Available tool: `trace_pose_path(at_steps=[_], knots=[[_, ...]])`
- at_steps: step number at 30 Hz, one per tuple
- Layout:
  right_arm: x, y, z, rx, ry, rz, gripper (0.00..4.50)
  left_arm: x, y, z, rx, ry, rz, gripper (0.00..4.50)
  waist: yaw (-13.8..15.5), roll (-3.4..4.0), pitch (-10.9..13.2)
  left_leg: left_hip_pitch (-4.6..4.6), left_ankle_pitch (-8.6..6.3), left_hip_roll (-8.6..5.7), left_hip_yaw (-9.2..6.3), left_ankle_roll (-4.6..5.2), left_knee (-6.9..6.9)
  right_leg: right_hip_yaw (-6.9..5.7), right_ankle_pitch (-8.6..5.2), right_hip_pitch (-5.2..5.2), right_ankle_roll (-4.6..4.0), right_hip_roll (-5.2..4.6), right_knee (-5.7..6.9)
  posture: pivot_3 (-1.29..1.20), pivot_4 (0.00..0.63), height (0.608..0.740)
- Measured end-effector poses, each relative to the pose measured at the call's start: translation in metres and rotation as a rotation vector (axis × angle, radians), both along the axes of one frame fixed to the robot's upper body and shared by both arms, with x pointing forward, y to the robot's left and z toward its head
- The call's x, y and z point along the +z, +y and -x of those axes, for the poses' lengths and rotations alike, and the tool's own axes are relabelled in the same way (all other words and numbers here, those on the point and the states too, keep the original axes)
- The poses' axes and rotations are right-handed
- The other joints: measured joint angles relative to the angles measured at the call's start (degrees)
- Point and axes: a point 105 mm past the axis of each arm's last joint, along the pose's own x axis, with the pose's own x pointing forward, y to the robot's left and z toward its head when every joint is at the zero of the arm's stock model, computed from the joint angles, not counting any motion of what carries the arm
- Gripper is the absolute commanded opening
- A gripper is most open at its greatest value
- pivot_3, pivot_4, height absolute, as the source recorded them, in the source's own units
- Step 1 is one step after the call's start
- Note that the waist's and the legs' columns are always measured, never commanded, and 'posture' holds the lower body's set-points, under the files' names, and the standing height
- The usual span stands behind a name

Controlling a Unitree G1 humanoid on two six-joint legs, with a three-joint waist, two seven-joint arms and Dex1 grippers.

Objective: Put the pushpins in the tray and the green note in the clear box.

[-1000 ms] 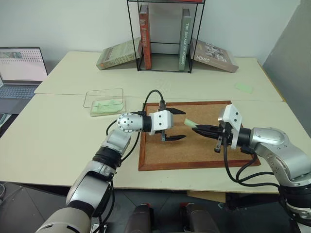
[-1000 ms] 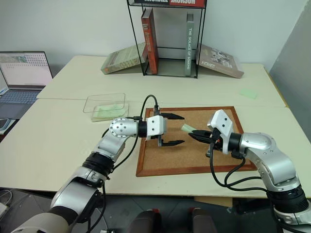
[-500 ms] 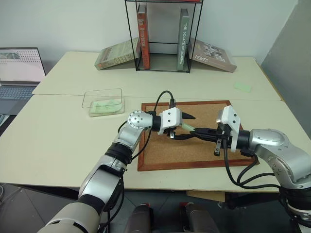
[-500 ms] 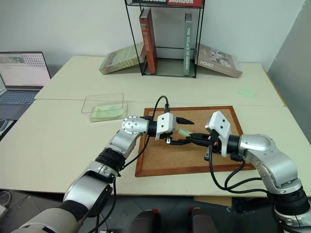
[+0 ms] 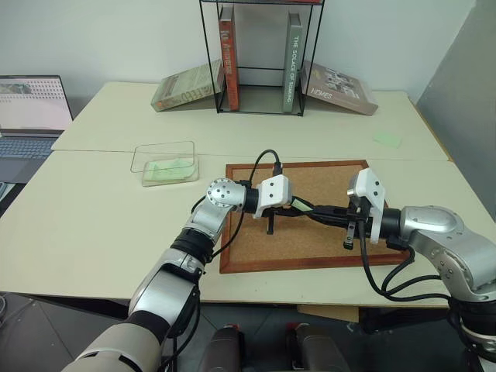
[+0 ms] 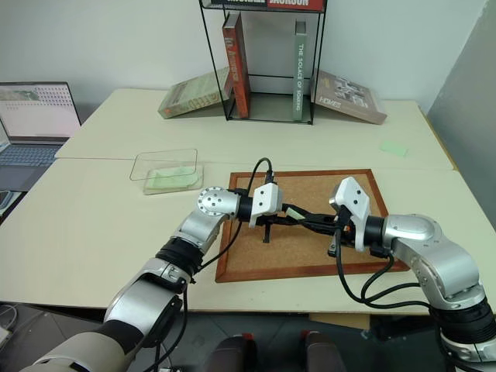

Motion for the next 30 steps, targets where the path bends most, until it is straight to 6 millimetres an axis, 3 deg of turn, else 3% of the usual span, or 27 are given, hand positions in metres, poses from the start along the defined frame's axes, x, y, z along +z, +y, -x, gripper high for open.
trace_pose_path(at_steps=[5, 12, 20, 26, 30], knots=[[0.004, 0.001, 0.001, 0.011, 0.007, -0.019, 0.0, 0.0, 0.0, 0.0, 0.001, 0.001, 0.0, 0.04, 0.01, 0.0, 0.0, -0.01, 0.0, 0.0, 0.0, 0.0, 0.0, 0.01, 0.0, 0.0, 0.0, 0.0, -0.01, 0.0, 0.15, 0.74], [0.005, 0.0, 0.001, 0.012, 0.012, -0.031, 1.23, 0.0, 0.001, -0.001, 0.009, 0.005, 0.004, 0.0, 0.01, -0.01, 0.0, 0.0, 0.0, 0.0, 0.0, 0.0, 0.0, 0.01, 0.0, 0.0, 0.0, 0.0, 0.0, 0.0, 0.15, 0.74], [0.014, -0.017, 0.0, -0.002, 0.002, -0.008, 3.08, 0.005, 0.014, -0.012, 0.073, 0.007, 0.01, 0.0, -0.01, -0.06, 0.04, 0.0, 0.0, 0.0, 0.01, 0.0, 0.0, 0.01, 0.0, 0.0, 0.0, 0.0, -0.01, 0.0, 0.15, 0.74], [0.023, -0.021, -0.005, -0.01, -0.042, -0.001, 4.43, 0.035, 0.046, -0.021, 0.178, -0.082, 0.074, 0.0, -0.17, -0.11, 0.07, 0.01, 0.0, 0.13, -0.03, 0.0, -0.03, 0.03, 0.0, -0.04, -0.01, 0.07, 0.03, 0.0, 0.15, 0.74], [0.029, -0.016, -0.008, 0.014, -0.09, 0.014, 4.48, 0.046, 0.085, -0.025, 0.288, -0.107, 0.04, 0.0, -0.3, -0.11, 0.08, 0.02, 0.0, 0.14, -0.03, 0.0, -0.04, 0.03, -0.01, -0.06, -0.02, 0.1, 0.05, 0.0, 0.15, 0.74]])
